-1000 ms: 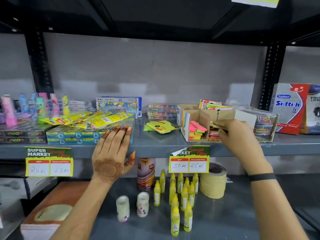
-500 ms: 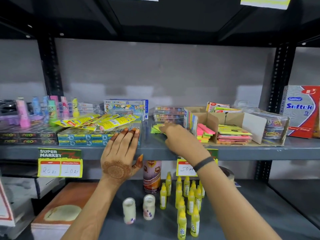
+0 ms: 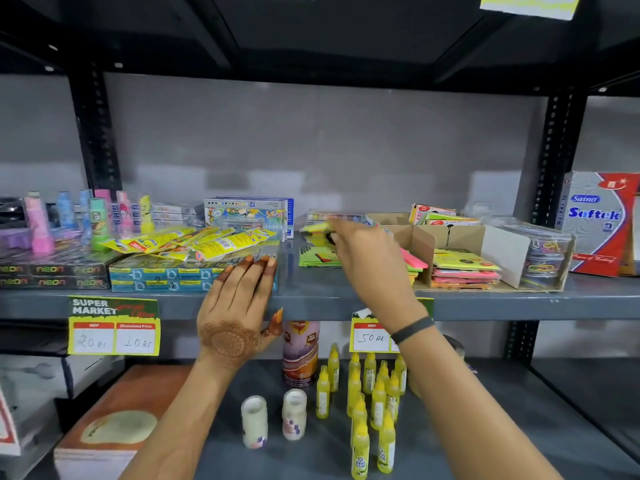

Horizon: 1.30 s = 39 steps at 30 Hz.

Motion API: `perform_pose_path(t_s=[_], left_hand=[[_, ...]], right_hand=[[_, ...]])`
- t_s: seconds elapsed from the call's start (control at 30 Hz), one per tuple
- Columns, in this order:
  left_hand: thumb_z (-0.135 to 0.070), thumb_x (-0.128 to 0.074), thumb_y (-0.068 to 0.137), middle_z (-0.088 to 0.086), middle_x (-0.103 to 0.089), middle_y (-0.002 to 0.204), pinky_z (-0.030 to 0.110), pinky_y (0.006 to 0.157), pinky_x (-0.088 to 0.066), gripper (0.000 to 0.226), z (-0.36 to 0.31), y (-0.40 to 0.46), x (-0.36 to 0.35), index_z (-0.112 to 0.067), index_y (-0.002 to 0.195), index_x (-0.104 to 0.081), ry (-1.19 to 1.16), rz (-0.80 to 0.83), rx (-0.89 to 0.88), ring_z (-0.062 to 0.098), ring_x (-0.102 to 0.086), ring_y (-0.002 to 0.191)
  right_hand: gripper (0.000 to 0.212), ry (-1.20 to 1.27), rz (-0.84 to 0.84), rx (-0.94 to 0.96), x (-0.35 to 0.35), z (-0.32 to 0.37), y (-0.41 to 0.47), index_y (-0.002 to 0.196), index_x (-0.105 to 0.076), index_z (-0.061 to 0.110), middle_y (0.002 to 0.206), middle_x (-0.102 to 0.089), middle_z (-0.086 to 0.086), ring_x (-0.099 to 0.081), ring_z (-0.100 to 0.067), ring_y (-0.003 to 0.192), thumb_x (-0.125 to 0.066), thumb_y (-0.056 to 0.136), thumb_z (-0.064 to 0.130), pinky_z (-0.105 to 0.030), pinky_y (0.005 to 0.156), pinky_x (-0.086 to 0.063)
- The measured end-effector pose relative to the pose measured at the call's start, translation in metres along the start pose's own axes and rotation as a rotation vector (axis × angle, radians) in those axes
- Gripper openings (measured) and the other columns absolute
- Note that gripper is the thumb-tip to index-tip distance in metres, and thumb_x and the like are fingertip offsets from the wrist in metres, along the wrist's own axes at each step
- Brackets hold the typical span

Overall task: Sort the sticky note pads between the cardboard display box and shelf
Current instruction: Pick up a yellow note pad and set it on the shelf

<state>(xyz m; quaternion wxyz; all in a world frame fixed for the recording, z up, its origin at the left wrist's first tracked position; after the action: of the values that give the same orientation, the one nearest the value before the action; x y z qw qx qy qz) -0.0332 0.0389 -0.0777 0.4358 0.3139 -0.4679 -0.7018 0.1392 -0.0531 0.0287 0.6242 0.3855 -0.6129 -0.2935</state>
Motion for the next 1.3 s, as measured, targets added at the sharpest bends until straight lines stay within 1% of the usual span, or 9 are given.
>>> perform_pose_path(t_s=[0.1,0.23,0.33,0.47,0.63,0.8,0.97,1.07,1.3], left_hand=[[-0.035,-0.033,0.096,0.017,-0.062,0.120,0.039,0.106,-0.035,0.054,-0.001,0.001,0.000,0.001,0.129,-0.056,-0.005,-0.001,0.011,0.031,-0.053,0.117],[-0.035,-0.034,0.096,0.018,-0.062,0.121,0.039,0.105,-0.036,0.054,-0.002,0.002,0.001,0.001,0.130,-0.056,-0.009,0.002,0.006,0.031,-0.053,0.117],[-0.034,-0.035,0.097,0.018,-0.062,0.121,0.038,0.106,-0.035,0.053,-0.001,0.001,0.002,0.001,0.130,-0.056,-0.005,-0.001,0.007,0.032,-0.053,0.117],[-0.035,-0.035,0.097,0.018,-0.062,0.122,0.039,0.106,-0.034,0.053,-0.002,0.001,0.002,0.001,0.131,-0.055,0.015,0.006,0.006,0.031,-0.052,0.117],[-0.035,-0.033,0.097,0.018,-0.062,0.122,0.039,0.106,-0.034,0.054,-0.001,0.001,0.001,0.001,0.131,-0.055,0.011,0.003,0.005,0.031,-0.052,0.117],[-0.035,-0.034,0.097,0.018,-0.061,0.122,0.038,0.108,-0.031,0.053,-0.001,0.001,0.001,0.001,0.132,-0.053,0.016,0.002,-0.004,0.031,-0.051,0.118],[-0.035,-0.036,0.096,0.017,-0.063,0.120,0.038,0.107,-0.034,0.053,-0.001,0.000,-0.001,0.000,0.130,-0.056,0.031,-0.012,-0.004,0.031,-0.053,0.116],[-0.036,-0.035,0.096,0.016,-0.063,0.120,0.041,0.102,-0.040,0.054,0.000,0.000,0.000,-0.001,0.130,-0.057,0.037,-0.017,0.001,0.031,-0.055,0.115],[-0.037,-0.033,0.097,0.015,-0.063,0.121,0.042,0.101,-0.041,0.054,-0.001,0.001,0.002,-0.001,0.129,-0.058,0.034,-0.010,-0.005,0.030,-0.055,0.115]], right_hand=[[0.014,0.145,-0.368,-0.048,0.049,-0.001,-0.011,0.097,-0.066,0.006,0.067,-0.069,-0.016,-0.061,-0.032,0.053,-0.056,0.087,0.004,-0.032,0.046,-0.049],[0.022,0.174,-0.604,-0.157,0.095,-0.030,-0.029,0.110,-0.065,0.005,0.086,-0.072,-0.016,-0.061,-0.026,0.067,-0.052,0.092,0.005,-0.030,0.062,-0.042],[0.022,0.029,-0.574,-0.245,0.090,-0.062,-0.042,0.110,-0.064,0.000,0.090,-0.072,-0.023,-0.065,-0.034,0.070,-0.052,0.091,0.000,-0.032,0.061,-0.046],[0.026,-0.051,-0.311,-0.307,0.055,-0.095,-0.060,0.098,-0.067,-0.001,0.082,-0.071,-0.027,-0.066,-0.040,0.069,-0.055,0.079,-0.014,-0.041,0.060,-0.054],[0.036,-0.066,-0.101,-0.180,0.027,-0.099,-0.069,0.093,-0.069,-0.002,0.086,-0.072,-0.025,-0.064,-0.040,0.079,-0.060,0.067,-0.025,-0.046,0.065,-0.056],[0.032,0.009,-0.135,-0.197,0.033,-0.095,-0.066,0.098,-0.066,-0.007,0.095,-0.070,-0.028,-0.063,-0.042,0.084,-0.056,0.072,-0.024,-0.047,0.077,-0.052],[0.030,0.212,-0.386,-0.177,0.039,-0.034,-0.052,0.112,-0.063,-0.001,0.115,-0.066,-0.016,-0.058,-0.029,0.110,-0.055,0.083,-0.005,-0.039,0.099,-0.044],[0.032,0.284,-0.206,-0.039,0.015,0.005,-0.020,0.109,-0.064,-0.001,0.111,-0.069,-0.017,-0.062,-0.029,0.105,-0.054,0.079,-0.006,-0.037,0.095,-0.046],[0.038,0.122,0.693,-0.102,-0.060,0.007,0.024,0.102,-0.057,0.000,0.113,-0.060,-0.023,-0.056,-0.036,0.104,-0.038,0.097,0.032,-0.041,0.087,-0.047]])
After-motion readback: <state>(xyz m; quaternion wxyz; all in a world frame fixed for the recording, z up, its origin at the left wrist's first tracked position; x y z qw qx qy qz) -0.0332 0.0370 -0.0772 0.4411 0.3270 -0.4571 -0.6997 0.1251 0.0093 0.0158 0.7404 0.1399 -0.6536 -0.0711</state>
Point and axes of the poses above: each hand's wrist, its own y-axis towards the middle knuckle, its own x-axis out of the back of the hand, z = x × y, the point moved 1 cm from there along y, towards the middle knuckle
